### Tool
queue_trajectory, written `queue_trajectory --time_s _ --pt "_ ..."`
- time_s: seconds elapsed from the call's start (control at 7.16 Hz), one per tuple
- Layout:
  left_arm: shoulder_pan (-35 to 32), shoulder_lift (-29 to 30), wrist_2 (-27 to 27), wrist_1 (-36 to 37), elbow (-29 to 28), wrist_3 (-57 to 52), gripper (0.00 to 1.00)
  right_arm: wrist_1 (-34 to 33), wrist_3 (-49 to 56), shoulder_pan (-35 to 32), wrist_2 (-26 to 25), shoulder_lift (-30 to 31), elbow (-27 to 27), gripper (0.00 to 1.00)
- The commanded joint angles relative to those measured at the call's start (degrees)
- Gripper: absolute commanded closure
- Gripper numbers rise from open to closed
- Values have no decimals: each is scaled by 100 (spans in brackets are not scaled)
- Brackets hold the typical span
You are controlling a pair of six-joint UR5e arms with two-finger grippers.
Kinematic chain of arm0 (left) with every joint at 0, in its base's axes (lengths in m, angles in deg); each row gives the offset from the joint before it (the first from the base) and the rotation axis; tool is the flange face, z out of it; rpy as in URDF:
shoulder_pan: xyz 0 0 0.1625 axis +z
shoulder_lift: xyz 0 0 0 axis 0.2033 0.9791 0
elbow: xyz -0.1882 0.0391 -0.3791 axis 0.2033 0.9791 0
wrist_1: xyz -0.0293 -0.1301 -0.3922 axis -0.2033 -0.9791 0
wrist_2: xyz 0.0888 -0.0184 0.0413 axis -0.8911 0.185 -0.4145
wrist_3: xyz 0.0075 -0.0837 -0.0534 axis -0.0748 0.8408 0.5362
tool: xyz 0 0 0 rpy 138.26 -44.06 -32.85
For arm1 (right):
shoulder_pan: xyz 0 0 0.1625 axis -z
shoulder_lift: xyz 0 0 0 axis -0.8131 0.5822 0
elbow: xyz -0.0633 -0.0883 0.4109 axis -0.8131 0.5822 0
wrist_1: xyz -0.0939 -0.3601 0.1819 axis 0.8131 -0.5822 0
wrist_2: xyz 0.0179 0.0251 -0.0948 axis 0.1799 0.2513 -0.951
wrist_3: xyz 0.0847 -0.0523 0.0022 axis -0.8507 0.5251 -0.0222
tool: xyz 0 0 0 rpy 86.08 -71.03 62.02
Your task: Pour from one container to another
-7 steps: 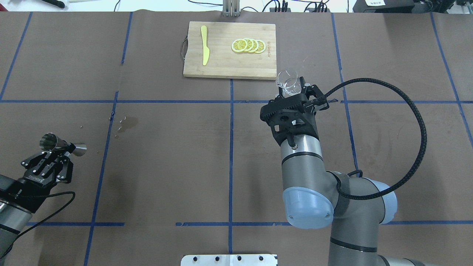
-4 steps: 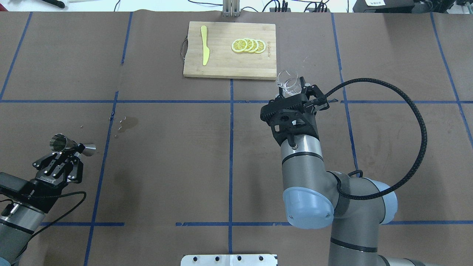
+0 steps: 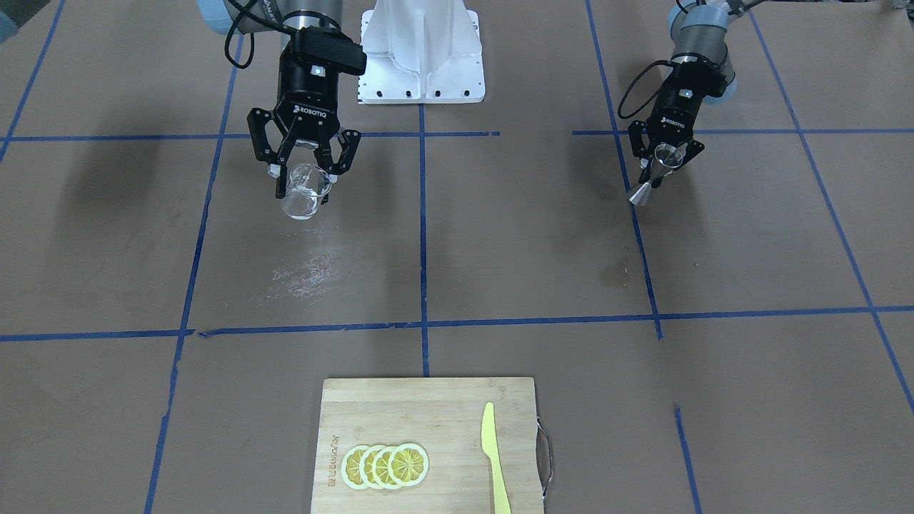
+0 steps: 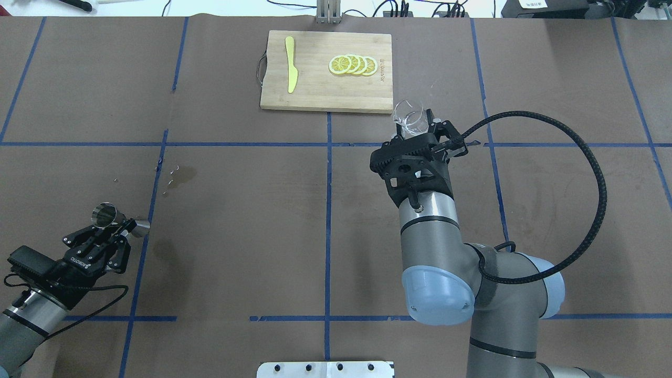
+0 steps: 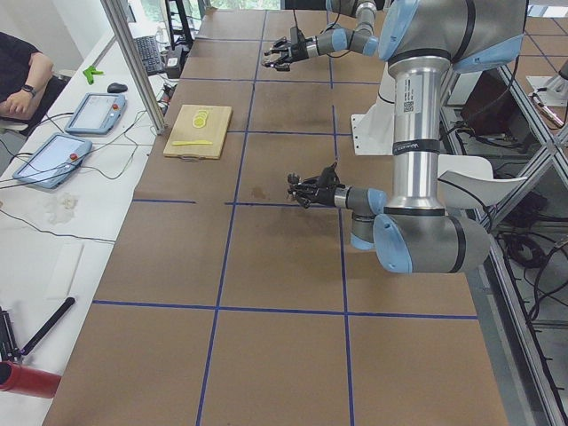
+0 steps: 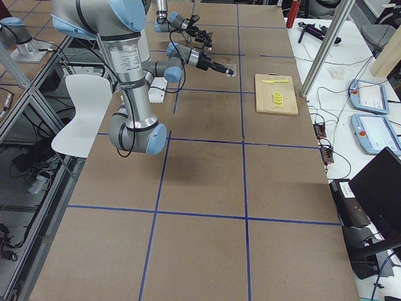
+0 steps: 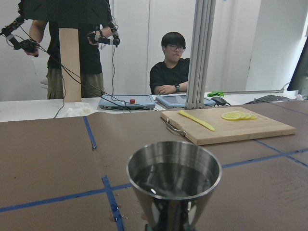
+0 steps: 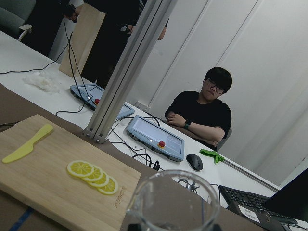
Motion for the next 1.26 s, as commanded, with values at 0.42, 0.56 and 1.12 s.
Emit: queue_trajectory --time_s 0.42,0.56,1.12 --pt "-431 -28 382 25 -271 123 100 0 0 9 9 0 17 100" --pt "-431 -11 469 34 -324 150 100 0 0 9 9 0 17 100" --pt "-431 -10 602 34 -421 194 100 9 9 9 9 0 17 100"
